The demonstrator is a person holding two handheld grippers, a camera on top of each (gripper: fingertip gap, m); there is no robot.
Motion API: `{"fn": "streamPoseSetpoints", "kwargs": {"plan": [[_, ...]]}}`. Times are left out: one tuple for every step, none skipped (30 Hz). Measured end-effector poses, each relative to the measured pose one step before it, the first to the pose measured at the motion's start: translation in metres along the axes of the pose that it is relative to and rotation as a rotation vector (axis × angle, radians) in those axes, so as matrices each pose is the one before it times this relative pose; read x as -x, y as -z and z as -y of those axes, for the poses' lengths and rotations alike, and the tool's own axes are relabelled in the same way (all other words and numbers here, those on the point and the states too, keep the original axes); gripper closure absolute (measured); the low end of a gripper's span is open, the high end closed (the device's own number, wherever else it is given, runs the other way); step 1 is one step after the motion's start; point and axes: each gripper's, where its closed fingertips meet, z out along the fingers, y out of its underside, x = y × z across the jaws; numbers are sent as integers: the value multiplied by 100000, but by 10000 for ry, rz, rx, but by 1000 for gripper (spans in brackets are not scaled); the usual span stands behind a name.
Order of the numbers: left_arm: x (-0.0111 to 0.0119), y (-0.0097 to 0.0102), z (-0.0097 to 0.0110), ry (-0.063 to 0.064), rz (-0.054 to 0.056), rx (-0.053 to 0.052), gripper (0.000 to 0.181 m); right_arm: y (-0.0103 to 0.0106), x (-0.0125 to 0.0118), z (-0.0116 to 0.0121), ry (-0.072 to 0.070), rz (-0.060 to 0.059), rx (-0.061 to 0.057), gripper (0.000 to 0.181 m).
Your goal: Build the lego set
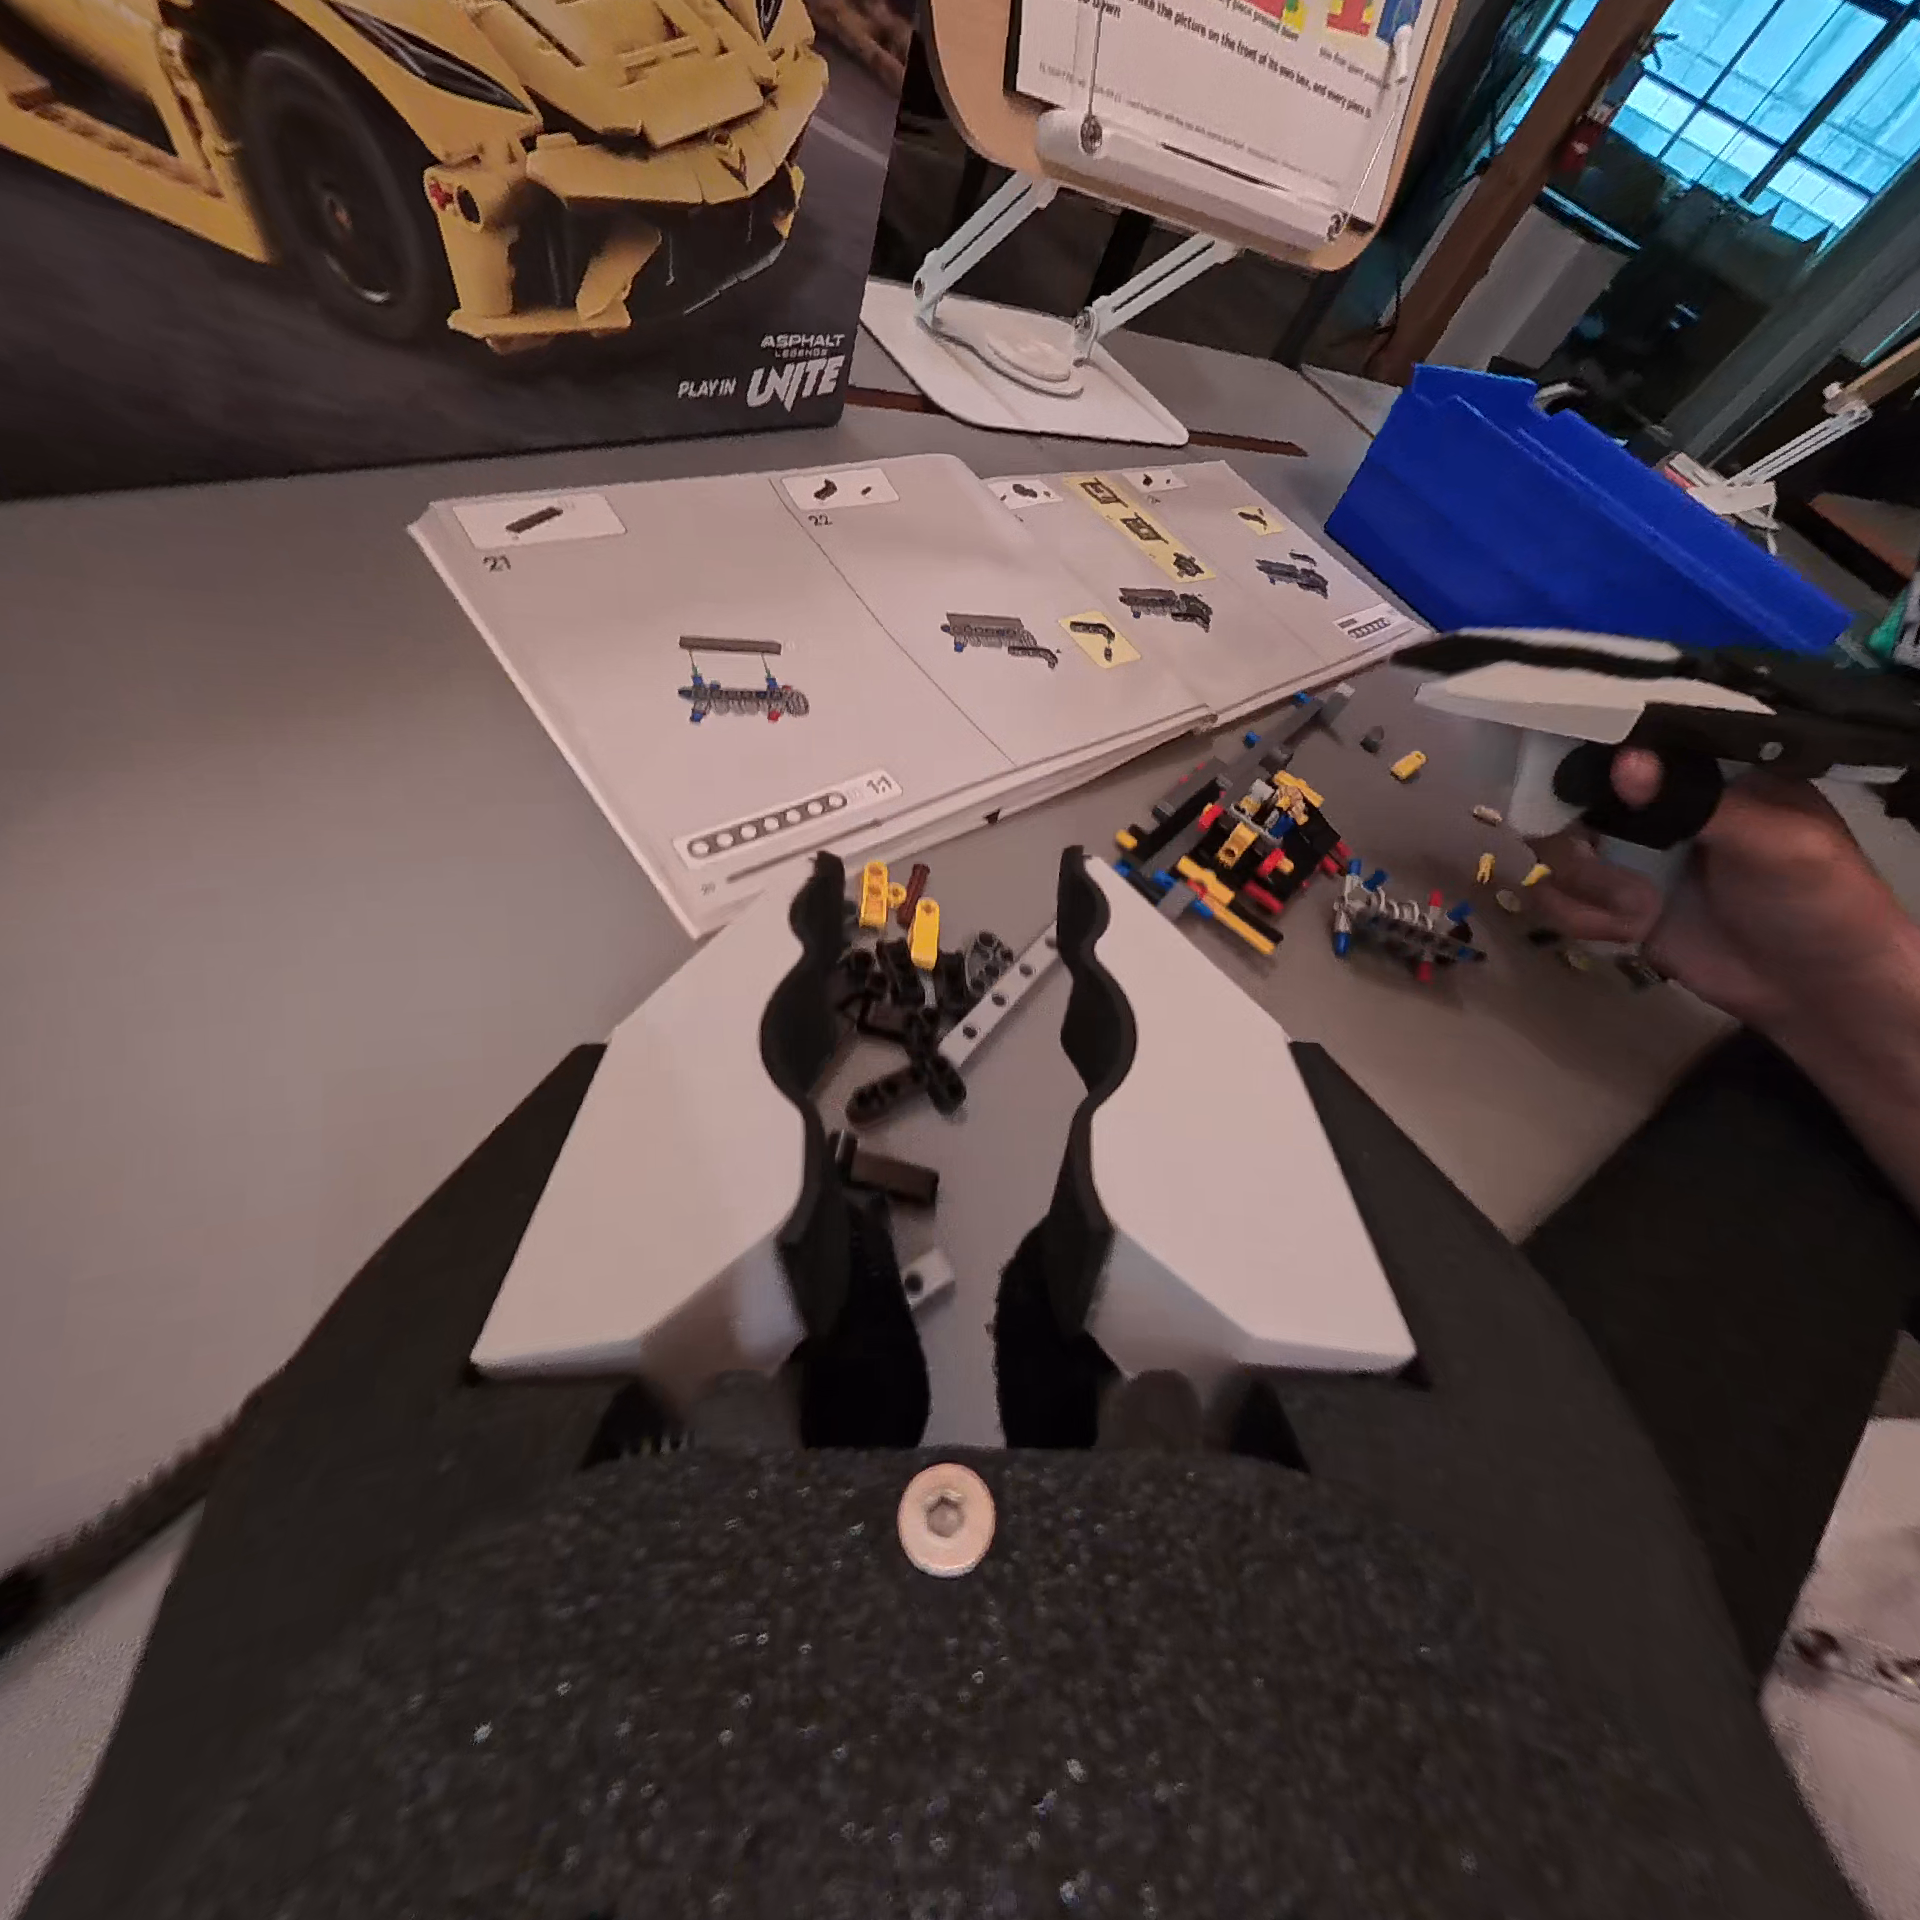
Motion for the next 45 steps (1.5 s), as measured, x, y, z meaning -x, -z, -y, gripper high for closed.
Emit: {"fn": "streamPoseSetpoints", "kwargs": {"plan": [[194, 645, -500, -102, 129, 175, 144, 15, -155, 486, 323, -165, -172, 146], [426, 592, -550, -202, 257, 276, 145, -55, -174, 365, 196, -89, -151, 148], [538, 494, -491, -293, 316, 301, 145, -83, -84, 149, 59, 22, -50, 149], [445, 401, -482, -347, 242, 348, 145, -56, -44, 35, -37, 52, -24, 149], [353, 308, -544, -362, 149, 434, 145, -39, -20, -39, -73, 59, -36, 149], [215, 247, -552, -336, 12, 463, 148, -58, 18, -177, -63, 71, 30, 149], [25, 200, -544, -323, -170, 452, 149, -72, 17, -307, -26, 51, 118, 149], [-24, 168, -681, -363, -231, 540, 150, -70, -18, -314, 41, 15, 143, 149], [181, 129, -784, -364, -120, 595, 152, -43, -27, -207, 100, -29, 105, 149], [437, 36, -719, -318, 44, 547, 153, -5, 11, -69, 113, -19, 37, 150], [555, -77, -559, -303, 107, 486, 153, 1, 54, 21, 79, 11, -2, 150], [667, -176, -301, -292, 175, 393, 153, -20, 53, 49, 26, 27, -13, 151], [646, -285, 76, -249, 179, 281, 153, -49, 19, 15, -23, 33, -2, 151], [414, -385, 468, -231, 71, 165, 152, -83, 5, -29, -62, 43, 15, 151], [240, -456, 783, -261, 1, 59, 153, -105, 23, -69, -80, 66, 33, 151], [385, -539, 851, -270, 82, 69, 153, -113, 14, -94, -84, 68, 42, 152], [560, -623, 640, -276, 149, 223, 156, -103, 27, -90, -71, 62, 42, 152], [535, -656, 396, -287, 92, 357, 156, -101, 35, -90, -43, 53, 36, 152], [365, -657, 290, -280, -51, 367, 156, -61, 53, -48, -15, 39, 16, 152], [158, -581, 177, -227, -196, 354, 156, -31, 70, -23, -3, 39, 0, 152], [-72, -521, 63, -145, -347, 342, 157, -19, 71, -32, -7, 38, 3, 152], [-170, -438, 8, -117, -392, 304, 157, -14, 46, -38, -9, 26, 9, 152], [21, -342, 56, -127, -224, 193, 157, -12, 11, -39, -5, 10, 10, 153], [77, -244, 51, -144, -143, 127, 157, 19, -9, -19, -1, 0, 3, 153], [45, -191, -30, -124, -137, 139, 158, 28, -26, 22, -8, 2, -12, 153], [31, -130, 1, -71, -122, 95, 159, 31, -39, 44, -24, 6, -27, 153], [-31, -116, 39, -39, -151, 57, 159, 27, -40, 65, -44, 15, -30, 153], [-60, -137, 18, -29, -160, 52, 160, 25, -32, 59, -54, 24, -21, 153], [-75, -127, -46, -25, -147, 76, 161, 17, -45, 60, -46, 19, -20, 153], [-3, -116, -68, -22, -95, 86, 161, 23, -47, 61, -24, -2, -21, 153], [40, -110, -60, -24, -50, 71, 160, 20, -33, 54, -7, -4, -19, 153], [4, -110, -63, -35, -52, 64, 160, 13, 16, 24, -5, 13, -5, 153], [-6, -108, -97, -56, -32, 71, 160, -4, 40, 4, -2, 20, 5, 153], [4, -116, -127, -78, -1, 87, 161, -7, 39, -15, 10, 12, 10, 153], [-14, -138, -129, -109, 0, 83, 163, -16, 29, -21, 26, 0, 14, 153], [-91, -113, -95, -138, -32, 60, 166, -13, 27, -30, 35, -4, 19, 153], [-109, -91, -27, -160, -34, 27, 171, -12, 8, -13, 35, -12, 15, 153], [-9, -20, 67, -204, 42, 2, 175, -2, 12, 3, 26, -8, 0, 154], [185, 53, 88, -233, 142, 8, 175, -7, 30, 5, 4, 9, 3, 154], [314, 149, 18, -230, 166, 77, 175, -6, 33, 17, -12, 24, -2, 154], [530, 317, 34, -196, 208, 109, 175, 7, 25, 22, -13, 16, -10, 154], [733, 502, 318, -141, 237, 2, 175, 15, 47, -7, -6, 16, -2, 154], [682, 585, 724, -109, 116, -172, 175, 7, 43, -7, -2, 16, 1, 154], [497, 541, 1144, -114, -40, -301, 175, 13, 55, -13, 2, 12, 0, 154], [232, 325, 1340, -182, -184, -325, 175, 18, 84, 25, 14, 12, -13, 154]]}}
